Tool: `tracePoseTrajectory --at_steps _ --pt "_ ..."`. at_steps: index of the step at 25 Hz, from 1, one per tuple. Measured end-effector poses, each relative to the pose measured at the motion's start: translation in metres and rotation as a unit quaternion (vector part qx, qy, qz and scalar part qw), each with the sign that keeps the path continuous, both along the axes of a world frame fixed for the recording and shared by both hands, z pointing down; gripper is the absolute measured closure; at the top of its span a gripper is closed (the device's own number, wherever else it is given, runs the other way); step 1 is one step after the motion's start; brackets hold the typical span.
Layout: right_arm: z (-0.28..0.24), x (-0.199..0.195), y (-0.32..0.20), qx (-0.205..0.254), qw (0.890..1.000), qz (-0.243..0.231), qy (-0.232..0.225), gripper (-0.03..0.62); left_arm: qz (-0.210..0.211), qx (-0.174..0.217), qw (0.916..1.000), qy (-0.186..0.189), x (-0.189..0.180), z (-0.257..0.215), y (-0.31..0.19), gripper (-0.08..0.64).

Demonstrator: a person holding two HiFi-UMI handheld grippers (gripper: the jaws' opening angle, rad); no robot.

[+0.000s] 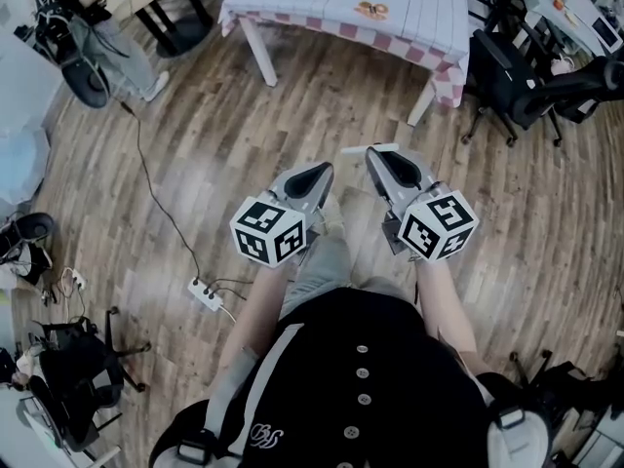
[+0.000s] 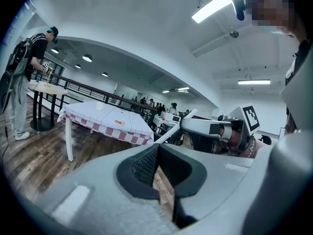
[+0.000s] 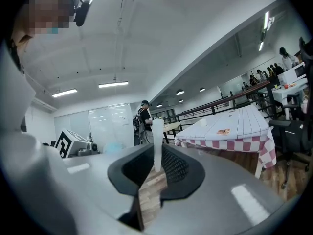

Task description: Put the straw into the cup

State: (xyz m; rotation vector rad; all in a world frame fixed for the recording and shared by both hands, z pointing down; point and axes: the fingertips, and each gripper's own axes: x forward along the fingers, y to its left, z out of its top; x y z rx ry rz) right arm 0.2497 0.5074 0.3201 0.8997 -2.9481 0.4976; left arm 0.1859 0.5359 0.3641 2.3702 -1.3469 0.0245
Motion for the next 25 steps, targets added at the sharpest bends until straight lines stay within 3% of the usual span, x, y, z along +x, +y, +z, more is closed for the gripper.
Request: tracePoseTrajectory --at_steps 12,25 --pt "0.004 -0.02 -0.109 -0.006 1.0 0.016 -0.015 0.551 -0.01 0.002 0.9998 0.016 -0.03 0.001 -0.103 0.561" --pt "-0.021 -0.065 -0.255 0.011 1.0 0.022 -0.01 0.551 0.023 0.027 0.999 0.028 -0.058 -0.023 -0.27 0.561"
